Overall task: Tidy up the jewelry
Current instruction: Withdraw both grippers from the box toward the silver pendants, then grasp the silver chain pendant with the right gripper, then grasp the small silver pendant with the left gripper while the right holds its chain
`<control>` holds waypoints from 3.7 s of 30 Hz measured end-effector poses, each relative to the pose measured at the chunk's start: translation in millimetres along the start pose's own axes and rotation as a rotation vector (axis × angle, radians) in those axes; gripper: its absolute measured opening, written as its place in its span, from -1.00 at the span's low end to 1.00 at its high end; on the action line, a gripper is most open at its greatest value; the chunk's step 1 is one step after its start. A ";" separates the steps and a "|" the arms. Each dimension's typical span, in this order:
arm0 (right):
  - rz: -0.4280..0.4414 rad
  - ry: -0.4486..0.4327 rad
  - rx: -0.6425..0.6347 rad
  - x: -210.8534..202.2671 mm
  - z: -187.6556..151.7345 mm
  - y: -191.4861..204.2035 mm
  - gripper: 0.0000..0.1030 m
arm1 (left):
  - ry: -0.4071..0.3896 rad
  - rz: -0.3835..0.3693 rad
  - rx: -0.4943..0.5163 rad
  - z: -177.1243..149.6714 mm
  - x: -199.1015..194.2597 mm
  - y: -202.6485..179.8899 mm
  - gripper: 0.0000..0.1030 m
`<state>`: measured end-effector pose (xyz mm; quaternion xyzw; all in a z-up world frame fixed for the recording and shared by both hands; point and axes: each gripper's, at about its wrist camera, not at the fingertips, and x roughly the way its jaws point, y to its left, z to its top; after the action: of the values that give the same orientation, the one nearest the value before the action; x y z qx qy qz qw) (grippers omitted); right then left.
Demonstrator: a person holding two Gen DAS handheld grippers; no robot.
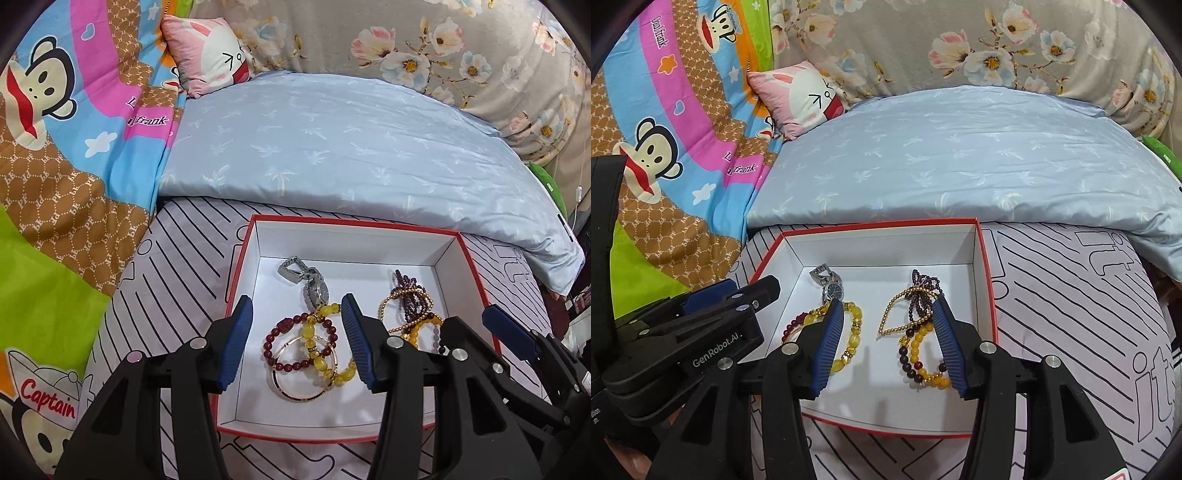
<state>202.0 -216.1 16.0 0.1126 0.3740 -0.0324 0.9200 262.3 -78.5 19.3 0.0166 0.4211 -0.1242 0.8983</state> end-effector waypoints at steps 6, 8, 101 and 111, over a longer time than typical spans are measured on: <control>-0.006 -0.010 -0.003 -14.7 -2.9 1.7 -0.03 | -0.009 -0.004 0.002 -3.5 -13.7 -2.0 -0.07; -0.010 -0.013 -0.004 -20.1 -4.1 2.6 -0.03 | -0.012 -0.005 0.003 -5.0 -18.0 -2.3 -0.07; 0.000 0.188 0.041 -80.8 -191.8 -9.5 -0.52 | 0.146 -0.064 0.011 -176.3 -40.5 5.5 -0.67; 0.007 0.189 0.043 -84.0 -190.5 -7.4 -0.85 | 0.148 -0.098 0.015 -179.7 -48.6 6.1 -0.82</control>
<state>10.9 -181.3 -59.4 0.1360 0.4578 -0.0265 0.8782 98.7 -38.3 -60.0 0.0120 0.4856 -0.1698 0.8575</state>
